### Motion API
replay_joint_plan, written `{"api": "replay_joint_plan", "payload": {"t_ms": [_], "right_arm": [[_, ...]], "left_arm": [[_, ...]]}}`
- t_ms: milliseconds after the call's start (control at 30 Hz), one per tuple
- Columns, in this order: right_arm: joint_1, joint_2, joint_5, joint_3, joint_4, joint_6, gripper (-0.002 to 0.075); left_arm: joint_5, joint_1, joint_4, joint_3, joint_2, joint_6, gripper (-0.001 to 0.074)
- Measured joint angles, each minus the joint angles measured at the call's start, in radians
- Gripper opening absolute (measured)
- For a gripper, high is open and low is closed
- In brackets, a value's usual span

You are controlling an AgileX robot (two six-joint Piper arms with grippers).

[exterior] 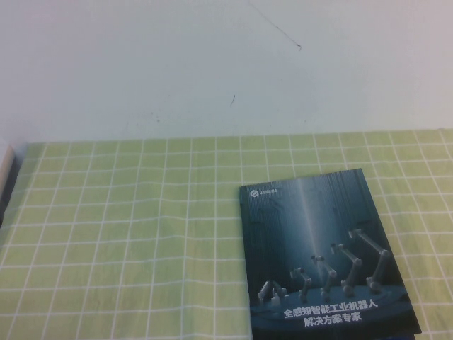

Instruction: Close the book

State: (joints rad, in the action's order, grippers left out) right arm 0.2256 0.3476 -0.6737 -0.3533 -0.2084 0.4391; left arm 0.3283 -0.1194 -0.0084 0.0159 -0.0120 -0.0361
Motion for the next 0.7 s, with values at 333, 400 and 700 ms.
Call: {"api": "replay_joint_plan", "payload": {"t_ms": [333, 400, 700], "right_arm": [[-0.043, -0.203, 0.155, 0.114, 0.123, -0.068, -0.0003], [-0.094, -0.279, 0.211, 0.168, 0.176, -0.139, -0.0003], [-0.310, -0.359, 0.289, 0.364, 0.287, -0.378, -0.0003]], "left_arm": [[0.002, 0.000, 0.008, 0.000, 0.000, 0.000, -0.0002], [0.002, 0.000, 0.008, 0.000, 0.000, 0.000, -0.0002], [0.002, 0.000, 0.008, 0.000, -0.002, 0.000, -0.0002]]}}
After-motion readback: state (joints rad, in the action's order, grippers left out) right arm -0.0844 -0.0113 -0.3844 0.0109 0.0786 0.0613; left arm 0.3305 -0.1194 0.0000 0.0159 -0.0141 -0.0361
